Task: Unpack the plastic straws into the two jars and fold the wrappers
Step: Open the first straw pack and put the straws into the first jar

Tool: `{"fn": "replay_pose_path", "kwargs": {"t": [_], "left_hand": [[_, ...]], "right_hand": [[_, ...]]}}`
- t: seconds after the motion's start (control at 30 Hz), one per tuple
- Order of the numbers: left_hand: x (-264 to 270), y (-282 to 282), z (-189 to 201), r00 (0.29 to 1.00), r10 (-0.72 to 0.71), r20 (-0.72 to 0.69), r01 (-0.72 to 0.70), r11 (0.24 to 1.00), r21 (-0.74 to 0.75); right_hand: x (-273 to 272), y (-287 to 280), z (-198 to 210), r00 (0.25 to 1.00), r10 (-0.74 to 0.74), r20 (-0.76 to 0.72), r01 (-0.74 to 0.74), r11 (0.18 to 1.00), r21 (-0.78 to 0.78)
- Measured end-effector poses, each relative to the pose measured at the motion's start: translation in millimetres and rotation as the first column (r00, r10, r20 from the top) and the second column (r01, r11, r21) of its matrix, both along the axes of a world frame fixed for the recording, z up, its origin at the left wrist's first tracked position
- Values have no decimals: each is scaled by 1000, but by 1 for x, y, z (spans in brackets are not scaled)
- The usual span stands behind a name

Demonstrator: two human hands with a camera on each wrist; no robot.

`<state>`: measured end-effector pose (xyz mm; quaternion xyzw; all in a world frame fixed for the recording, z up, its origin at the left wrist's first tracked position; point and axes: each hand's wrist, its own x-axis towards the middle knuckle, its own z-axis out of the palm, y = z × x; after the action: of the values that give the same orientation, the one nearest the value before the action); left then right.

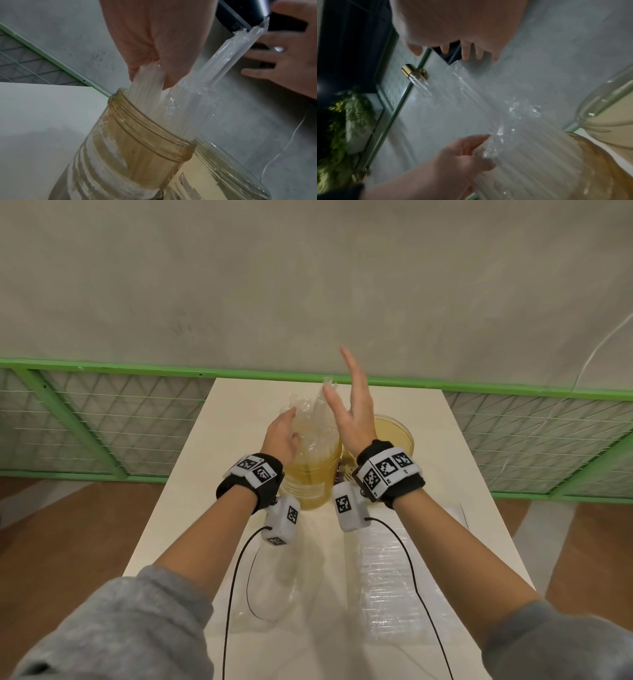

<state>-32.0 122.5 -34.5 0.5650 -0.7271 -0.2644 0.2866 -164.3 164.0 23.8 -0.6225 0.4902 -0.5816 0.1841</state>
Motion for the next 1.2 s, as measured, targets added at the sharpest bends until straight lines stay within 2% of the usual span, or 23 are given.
{"fn": "replay_pose_path", "kwargs": {"t": [0.1, 0.2, 0.27, 0.33, 0.37, 0.4, 0.43, 0.5, 0.53, 0.57, 0.63, 0.7, 0.77, 0.83, 0.97, 1.0, 1.07, 1.13, 1.2], "left_hand": [[-2, 1, 0, 1000, -16, -1, 16, 1000, -27], [1, 3, 1, 1000, -20, -22, 19, 1000, -16], [2, 3, 1, 999, -24, -48, 23, 1000, -4], [2, 5, 2, 997, -34, -65, 35, 999, 12], [2, 6, 3, 996, -38, -77, 39, 999, 7], [3, 7, 4, 994, -35, -103, 34, 999, -10], [4, 8, 5, 989, -21, -146, 15, 999, -39], [10, 9, 8, 968, 44, -247, -75, 990, -117], [12, 6, 9, 956, 88, -280, -129, 983, -132], [14, 3, 9, 950, 129, -283, -167, 979, -113], [13, -4, 8, 967, 155, -204, -162, 987, -16], [8, -9, 6, 989, 83, -125, -74, 995, 74], [3, -12, 4, 992, 10, -130, 7, 991, 132], [3, -13, -2, 990, -12, -144, 33, 990, 140], [7, -13, -8, 998, -59, 24, 57, 995, 82], [7, -13, -6, 997, -69, 27, 67, 993, 96], [7, -12, -1, 997, -60, -48, 65, 991, 115], [8, -10, 3, 986, 22, -163, -7, 996, 88], [5, -7, 3, 970, 99, -221, -76, 991, 113]], "right_hand": [[7, -16, -7, 952, 0, -307, 26, 997, 78], [10, -24, -22, 883, 89, -462, 32, 968, 247], [11, -25, -34, 781, 169, -601, 73, 931, 357], [13, -23, -43, 627, 220, -747, 173, 896, 409], [13, -22, -45, 592, 236, -770, 192, 887, 419], [13, -20, -46, 624, 241, -743, 171, 886, 431], [12, -17, -44, 710, 223, -668, 124, 894, 431], [8, -15, -41, 885, 95, -456, 57, 950, 308], [7, -16, -39, 919, 18, -394, 80, 970, 231], [6, -19, -38, 918, -39, -394, 126, 972, 199], [7, -28, -41, 866, -56, -496, 217, 937, 272], [9, -35, -47, 835, 32, -549, 229, 887, 401], [9, -39, -54, 844, 101, -526, 189, 863, 468], [10, -38, -60, 855, 120, -504, 159, 865, 476], [12, -33, -50, 826, 166, -539, 150, 857, 493], [10, -34, -48, 834, 192, -518, 127, 846, 518], [5, -35, -43, 890, 164, -426, 103, 837, 538], [5, -34, -41, 928, 58, -367, 119, 889, 443], [12, -28, -41, 899, 66, -433, 119, 915, 386]]}}
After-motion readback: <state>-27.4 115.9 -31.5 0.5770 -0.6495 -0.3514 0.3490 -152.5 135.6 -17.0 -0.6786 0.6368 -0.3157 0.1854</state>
